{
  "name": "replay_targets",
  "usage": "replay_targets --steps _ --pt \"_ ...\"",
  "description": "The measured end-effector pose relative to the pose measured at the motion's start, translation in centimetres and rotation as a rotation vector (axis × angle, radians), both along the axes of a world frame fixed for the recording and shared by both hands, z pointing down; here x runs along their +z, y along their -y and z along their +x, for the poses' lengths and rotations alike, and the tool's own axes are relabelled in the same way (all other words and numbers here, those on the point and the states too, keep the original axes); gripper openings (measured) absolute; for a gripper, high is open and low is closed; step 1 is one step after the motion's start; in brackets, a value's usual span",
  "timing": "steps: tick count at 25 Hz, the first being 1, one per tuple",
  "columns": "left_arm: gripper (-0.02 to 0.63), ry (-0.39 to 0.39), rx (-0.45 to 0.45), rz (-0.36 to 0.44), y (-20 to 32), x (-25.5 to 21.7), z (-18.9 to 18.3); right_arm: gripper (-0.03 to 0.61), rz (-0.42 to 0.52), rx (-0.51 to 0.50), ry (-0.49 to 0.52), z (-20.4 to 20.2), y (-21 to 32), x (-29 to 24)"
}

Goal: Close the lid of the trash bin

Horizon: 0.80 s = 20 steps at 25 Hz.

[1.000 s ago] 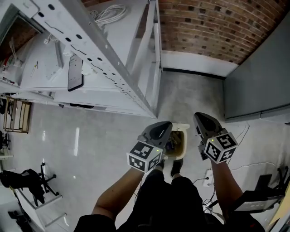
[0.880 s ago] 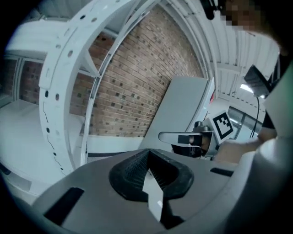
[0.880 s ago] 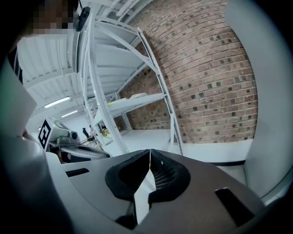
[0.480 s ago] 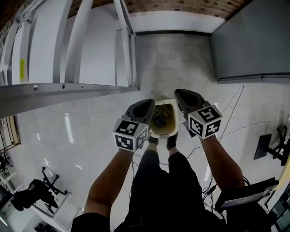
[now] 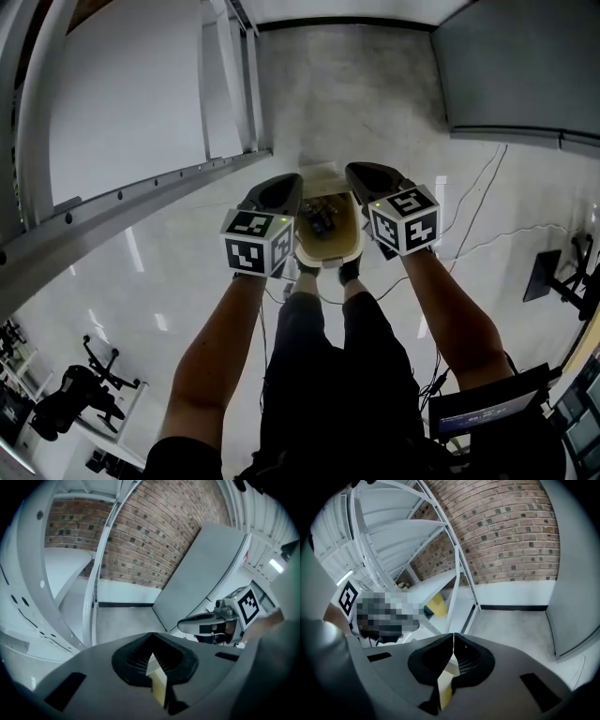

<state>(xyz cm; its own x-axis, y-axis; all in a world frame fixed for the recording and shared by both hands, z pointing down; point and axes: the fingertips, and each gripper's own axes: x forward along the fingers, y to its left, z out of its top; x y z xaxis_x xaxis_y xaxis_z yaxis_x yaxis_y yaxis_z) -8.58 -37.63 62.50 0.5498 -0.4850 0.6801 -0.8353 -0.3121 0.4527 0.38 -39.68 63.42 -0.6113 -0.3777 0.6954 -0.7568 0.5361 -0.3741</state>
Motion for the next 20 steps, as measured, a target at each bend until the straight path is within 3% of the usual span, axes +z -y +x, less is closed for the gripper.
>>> replay_targets --steps 13,20 --pt "-0.012 -0.029 0.010 -0.048 -4.6 2.0 0.3 0.009 -0.059 0.005 0.006 0.6 -4.1 1.4" --pt "-0.012 -0.048 0.012 -0.147 -11.3 3.9 0.8 0.009 -0.144 -0.008 -0.018 2.1 -11.0 3.0"
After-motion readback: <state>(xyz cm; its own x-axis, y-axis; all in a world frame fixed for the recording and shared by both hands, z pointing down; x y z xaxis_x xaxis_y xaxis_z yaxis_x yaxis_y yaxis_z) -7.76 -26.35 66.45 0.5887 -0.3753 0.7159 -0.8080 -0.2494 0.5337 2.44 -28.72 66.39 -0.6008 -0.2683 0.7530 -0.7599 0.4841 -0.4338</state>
